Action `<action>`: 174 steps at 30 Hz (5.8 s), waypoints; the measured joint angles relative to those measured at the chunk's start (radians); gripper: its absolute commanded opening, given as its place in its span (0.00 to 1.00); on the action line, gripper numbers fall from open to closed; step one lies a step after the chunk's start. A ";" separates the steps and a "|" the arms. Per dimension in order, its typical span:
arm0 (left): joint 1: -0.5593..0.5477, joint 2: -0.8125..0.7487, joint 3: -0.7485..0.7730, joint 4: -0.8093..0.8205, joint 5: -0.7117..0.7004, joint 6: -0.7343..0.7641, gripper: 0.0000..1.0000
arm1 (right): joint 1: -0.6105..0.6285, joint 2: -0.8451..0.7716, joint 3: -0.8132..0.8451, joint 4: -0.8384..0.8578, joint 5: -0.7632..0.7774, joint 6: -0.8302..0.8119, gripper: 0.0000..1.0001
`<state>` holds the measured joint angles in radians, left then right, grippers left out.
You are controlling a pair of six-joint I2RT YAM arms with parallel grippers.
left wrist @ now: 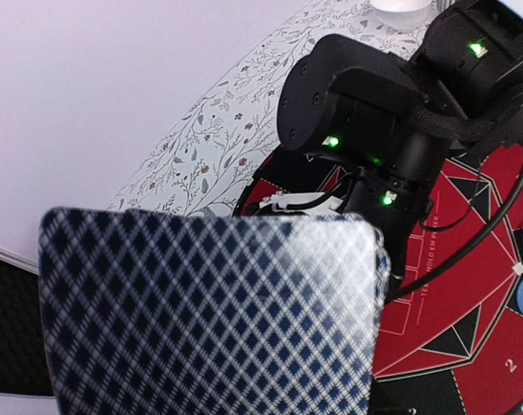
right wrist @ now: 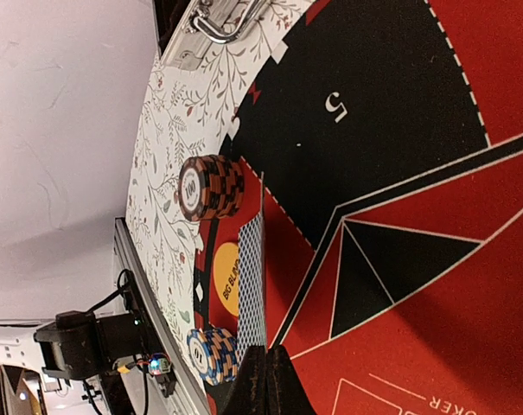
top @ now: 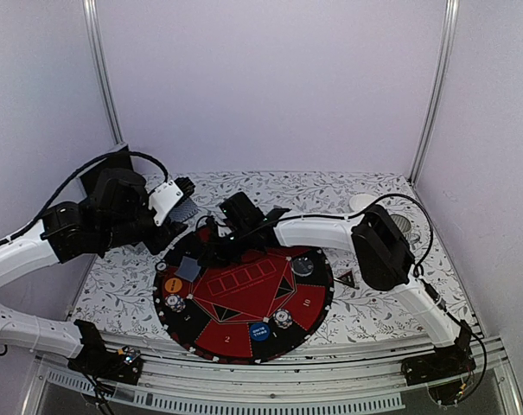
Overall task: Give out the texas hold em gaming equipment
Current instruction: Place the poker card in the big blind area, then pick up the poker card from the face-down deck piles.
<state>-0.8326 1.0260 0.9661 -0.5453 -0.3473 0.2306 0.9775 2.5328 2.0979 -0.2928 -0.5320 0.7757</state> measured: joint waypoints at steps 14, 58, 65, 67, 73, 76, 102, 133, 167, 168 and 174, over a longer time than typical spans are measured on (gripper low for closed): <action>0.003 -0.034 0.000 0.000 0.011 0.000 0.48 | -0.013 0.156 0.178 0.040 0.067 0.193 0.02; -0.009 -0.069 -0.002 -0.016 0.244 0.118 0.46 | -0.056 -0.625 -0.348 0.143 -0.166 -0.435 0.99; -0.013 -0.051 -0.003 -0.016 0.251 0.118 0.46 | -0.024 -0.539 -0.296 0.145 -0.195 -0.430 0.99; -0.014 -0.044 -0.003 -0.016 0.253 0.119 0.46 | -0.020 -0.511 -0.269 0.146 -0.202 -0.423 0.99; -0.018 -0.030 -0.002 -0.014 0.254 0.121 0.45 | -0.014 -0.443 -0.208 0.142 -0.191 -0.409 1.00; -0.018 -0.031 -0.003 -0.013 0.254 0.121 0.46 | -0.014 -0.441 -0.207 0.116 -0.135 -0.410 1.00; -0.018 -0.031 -0.020 0.002 0.231 0.121 0.45 | -0.010 -0.496 -0.218 0.004 -0.049 -0.485 0.75; -0.018 -0.019 -0.053 0.010 0.207 0.121 0.45 | 0.000 -0.518 -0.192 -0.083 -0.041 -0.513 0.06; -0.018 -0.028 -0.092 0.081 0.207 0.082 0.45 | -0.005 -0.565 -0.192 -0.107 -0.083 -0.528 0.02; -0.018 -0.028 -0.094 0.087 0.207 0.079 0.45 | -0.007 -0.565 -0.192 -0.107 -0.084 -0.528 0.02; -0.018 -0.028 -0.105 0.108 0.205 0.053 0.45 | -0.022 -0.565 -0.192 -0.104 -0.089 -0.523 0.02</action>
<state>-0.8505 0.9981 0.8608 -0.4370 -0.1425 0.2840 0.9558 1.9678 1.9064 -0.3965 -0.6205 0.2523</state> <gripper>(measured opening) 0.452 0.020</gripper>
